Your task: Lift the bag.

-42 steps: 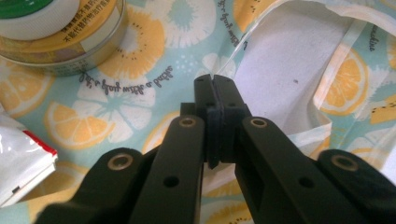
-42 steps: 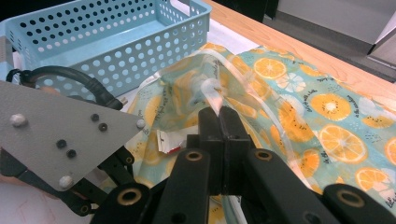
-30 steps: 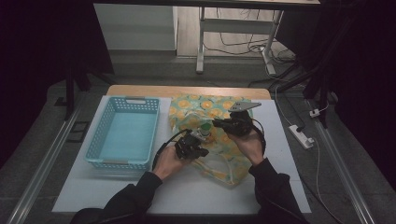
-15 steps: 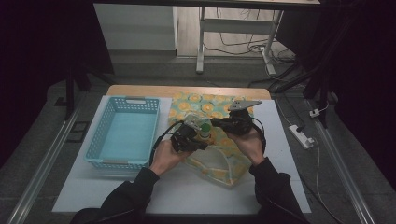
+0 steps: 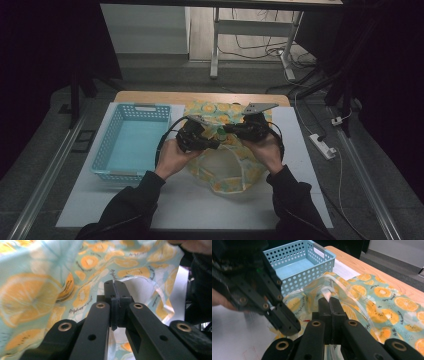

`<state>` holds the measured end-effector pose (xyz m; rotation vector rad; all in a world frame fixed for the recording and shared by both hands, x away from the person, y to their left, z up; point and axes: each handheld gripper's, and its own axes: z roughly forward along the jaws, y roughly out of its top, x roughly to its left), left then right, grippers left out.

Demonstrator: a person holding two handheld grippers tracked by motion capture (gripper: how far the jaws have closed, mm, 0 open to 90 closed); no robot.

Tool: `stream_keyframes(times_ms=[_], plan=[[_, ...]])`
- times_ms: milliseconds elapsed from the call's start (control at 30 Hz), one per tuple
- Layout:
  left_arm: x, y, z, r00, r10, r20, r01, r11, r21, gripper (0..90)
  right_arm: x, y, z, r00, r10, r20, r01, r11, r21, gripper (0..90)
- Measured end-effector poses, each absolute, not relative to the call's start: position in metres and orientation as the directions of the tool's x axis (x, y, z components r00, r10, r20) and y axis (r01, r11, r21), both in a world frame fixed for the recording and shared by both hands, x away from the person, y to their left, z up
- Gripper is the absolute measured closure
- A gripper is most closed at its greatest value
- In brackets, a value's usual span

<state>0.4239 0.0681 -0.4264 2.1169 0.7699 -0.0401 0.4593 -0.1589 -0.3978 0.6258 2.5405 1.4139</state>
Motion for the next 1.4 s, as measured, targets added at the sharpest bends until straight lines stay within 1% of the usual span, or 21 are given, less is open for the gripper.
stream_keyframes(times_ms=[200, 467, 867, 1067, 1400], plan=[[0.429, 0.076, -0.411, 0.807, 0.503, -0.311, 0.541, -0.416, 0.731, 90.0, 0.460, -0.158, -0.395, -0.900, 0.431, 0.070, 0.284, 0.454, 0.844, 90.0], [0.435, 0.088, -0.391, 0.801, 0.498, -0.332, 0.545, -0.376, 0.750, 90.0, 0.460, -0.163, -0.384, -0.895, 0.442, 0.056, 0.276, 0.450, 0.849, 90.0], [0.442, 0.095, -0.360, 0.805, 0.503, -0.314, 0.521, -0.349, 0.779, 90.0, 0.461, -0.159, -0.365, -0.901, 0.433, 0.041, 0.252, 0.444, 0.860, 90.0], [0.448, 0.101, -0.345, 0.798, 0.513, -0.317, 0.515, -0.306, 0.801, 90.0, 0.464, -0.160, -0.357, -0.899, 0.437, 0.038, 0.249, 0.436, 0.865, 90.0], [0.454, 0.104, -0.320, 0.800, 0.523, -0.294, 0.494, -0.295, 0.818, 90.0, 0.468, -0.160, -0.337, -0.899, 0.437, 0.032, 0.233, 0.415, 0.880, 90.0]])
